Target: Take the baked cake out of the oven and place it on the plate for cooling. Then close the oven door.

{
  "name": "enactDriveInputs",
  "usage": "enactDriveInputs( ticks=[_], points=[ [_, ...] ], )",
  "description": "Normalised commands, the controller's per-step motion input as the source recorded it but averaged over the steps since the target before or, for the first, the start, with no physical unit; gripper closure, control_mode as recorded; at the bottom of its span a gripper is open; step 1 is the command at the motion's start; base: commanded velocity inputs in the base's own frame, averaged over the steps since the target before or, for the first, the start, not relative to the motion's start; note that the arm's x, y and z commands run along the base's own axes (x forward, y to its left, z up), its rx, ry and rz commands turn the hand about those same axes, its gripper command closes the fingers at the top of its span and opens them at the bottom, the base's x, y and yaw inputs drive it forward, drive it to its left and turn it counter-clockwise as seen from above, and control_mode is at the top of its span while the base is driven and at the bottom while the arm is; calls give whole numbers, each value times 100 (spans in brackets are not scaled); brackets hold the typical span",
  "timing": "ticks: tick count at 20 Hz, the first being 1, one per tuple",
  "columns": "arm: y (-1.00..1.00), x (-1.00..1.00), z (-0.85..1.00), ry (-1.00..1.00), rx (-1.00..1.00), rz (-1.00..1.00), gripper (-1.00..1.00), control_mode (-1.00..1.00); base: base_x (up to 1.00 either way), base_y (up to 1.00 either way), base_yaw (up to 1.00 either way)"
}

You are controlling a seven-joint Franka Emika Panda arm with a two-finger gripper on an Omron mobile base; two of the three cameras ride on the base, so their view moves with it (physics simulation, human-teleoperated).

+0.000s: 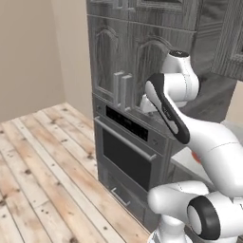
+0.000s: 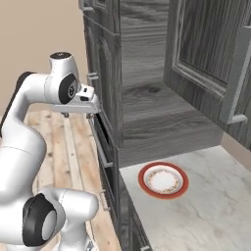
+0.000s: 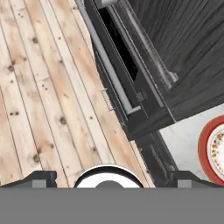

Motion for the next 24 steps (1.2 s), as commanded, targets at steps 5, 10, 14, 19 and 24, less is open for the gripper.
enactDriveInputs(
  ticks=[5,10,14,19,24],
  points=[
    [0,0,0,0,0,0,-100,100,5,1,-30],
    [19,0,-13,3,-2,-5,-100,-100,0,6,-8],
    [60,0,-24,2,-8,-4,-100,-100,0,0,0],
    [99,0,-44,6,-18,-3,-100,-100,0,0,0],
    [80,15,-55,9,-21,-4,-100,-100,0,0,0]
  ],
)
